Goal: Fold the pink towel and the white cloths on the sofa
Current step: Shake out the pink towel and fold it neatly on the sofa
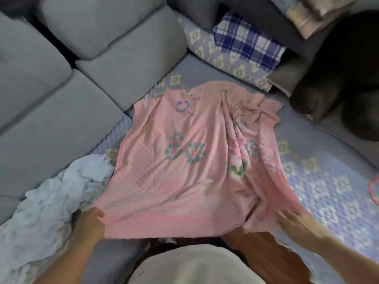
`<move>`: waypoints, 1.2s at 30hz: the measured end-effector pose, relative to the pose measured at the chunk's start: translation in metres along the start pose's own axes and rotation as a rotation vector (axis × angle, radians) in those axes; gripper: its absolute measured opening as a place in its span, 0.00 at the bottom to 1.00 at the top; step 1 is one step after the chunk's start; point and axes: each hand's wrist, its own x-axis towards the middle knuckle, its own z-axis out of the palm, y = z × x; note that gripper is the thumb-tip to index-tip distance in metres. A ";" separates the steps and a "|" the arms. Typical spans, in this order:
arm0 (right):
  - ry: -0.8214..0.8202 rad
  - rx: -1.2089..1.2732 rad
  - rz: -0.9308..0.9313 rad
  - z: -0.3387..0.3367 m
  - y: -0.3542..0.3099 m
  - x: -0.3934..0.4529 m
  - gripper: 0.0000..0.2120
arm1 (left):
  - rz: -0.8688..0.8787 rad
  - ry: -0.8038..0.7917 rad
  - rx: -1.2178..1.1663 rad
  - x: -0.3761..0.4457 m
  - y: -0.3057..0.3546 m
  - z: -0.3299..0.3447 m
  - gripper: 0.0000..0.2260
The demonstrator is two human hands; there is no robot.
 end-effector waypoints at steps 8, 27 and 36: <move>0.324 0.286 0.709 -0.110 0.018 0.010 0.12 | 0.196 0.104 -0.160 -0.010 0.020 -0.014 0.15; 0.703 1.194 -0.202 -0.218 -0.328 0.081 0.11 | 0.481 -0.334 -0.946 -0.152 0.151 -0.081 0.12; 0.371 1.276 -0.185 -0.146 -0.306 0.006 0.28 | 0.602 -0.259 -0.693 -0.150 0.142 -0.060 0.11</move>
